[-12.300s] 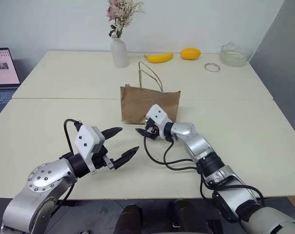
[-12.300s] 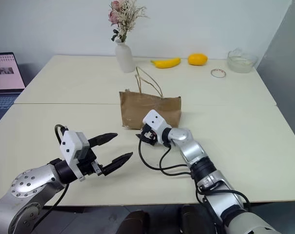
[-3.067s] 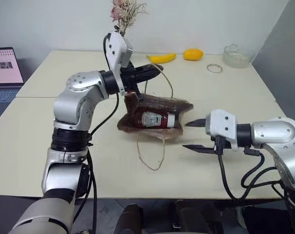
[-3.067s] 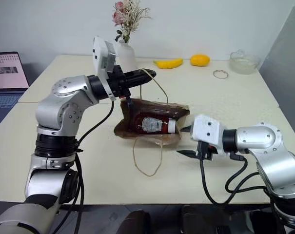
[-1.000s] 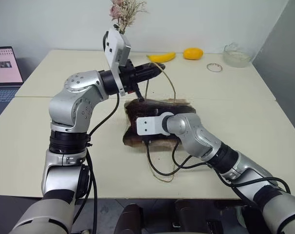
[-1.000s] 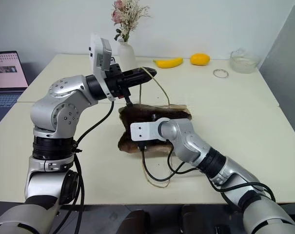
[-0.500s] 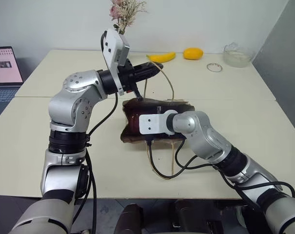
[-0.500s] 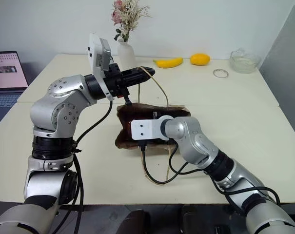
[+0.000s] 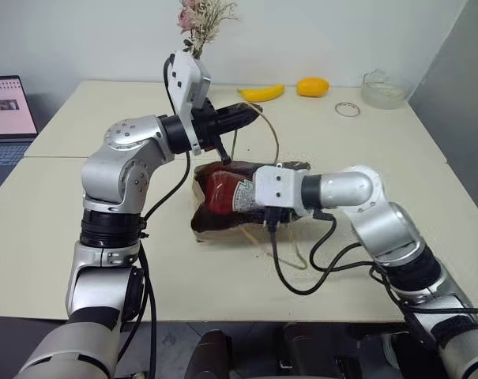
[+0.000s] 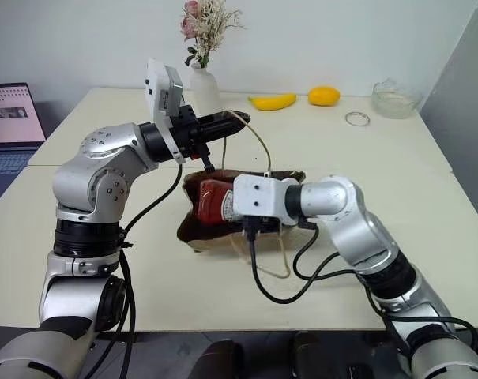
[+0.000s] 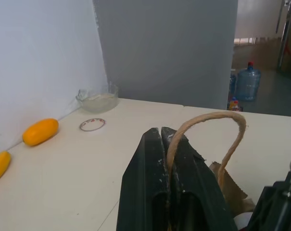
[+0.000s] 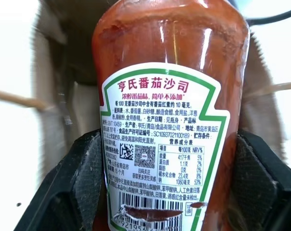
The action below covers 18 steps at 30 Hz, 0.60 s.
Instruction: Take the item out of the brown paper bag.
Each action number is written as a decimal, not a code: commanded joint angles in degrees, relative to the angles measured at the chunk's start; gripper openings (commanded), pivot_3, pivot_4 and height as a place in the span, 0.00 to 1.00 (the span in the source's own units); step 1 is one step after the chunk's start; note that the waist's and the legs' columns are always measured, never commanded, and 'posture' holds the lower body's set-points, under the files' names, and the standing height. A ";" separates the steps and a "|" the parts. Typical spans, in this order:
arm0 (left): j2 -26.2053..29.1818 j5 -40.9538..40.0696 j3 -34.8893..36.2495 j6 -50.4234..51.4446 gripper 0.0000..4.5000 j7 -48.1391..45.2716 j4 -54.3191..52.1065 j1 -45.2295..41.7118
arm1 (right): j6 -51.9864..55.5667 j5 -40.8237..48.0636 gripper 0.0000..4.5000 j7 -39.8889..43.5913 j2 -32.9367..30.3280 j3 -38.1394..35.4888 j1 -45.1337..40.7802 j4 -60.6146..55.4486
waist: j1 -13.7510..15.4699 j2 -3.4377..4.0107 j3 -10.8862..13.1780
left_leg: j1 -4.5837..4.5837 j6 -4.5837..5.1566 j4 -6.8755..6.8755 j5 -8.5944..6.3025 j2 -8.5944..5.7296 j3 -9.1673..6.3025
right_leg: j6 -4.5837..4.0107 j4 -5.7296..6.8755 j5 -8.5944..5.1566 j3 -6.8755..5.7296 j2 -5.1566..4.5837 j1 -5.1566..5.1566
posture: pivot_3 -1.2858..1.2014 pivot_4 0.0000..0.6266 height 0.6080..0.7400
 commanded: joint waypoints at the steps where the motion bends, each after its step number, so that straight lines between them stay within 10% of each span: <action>1: 0.22 0.18 0.31 -0.92 0.00 0.48 -0.78 -0.97 | -1.22 6.78 0.73 2.21 -2.18 -5.81 0.47 -5.07 | 0.01 0.00 0.00 | 0.00 0.00 0.00 0.00 0.00 -0.01 | 0.00 0.00 0.00 0.00 0.00 0.00 | 0.52 0.24 1.00; 18: -0.19 0.74 0.00 -1.14 0.00 1.24 -0.39 -0.36 | 10.00 26.89 0.73 -8.08 -8.96 -30.14 -3.76 -2.72 | 0.10 0.00 0.01 | 0.00 0.00 -0.01 0.00 0.01 0.02 | 0.00 -0.01 0.00 0.04 -0.04 0.01 | 0.52 0.24 1.00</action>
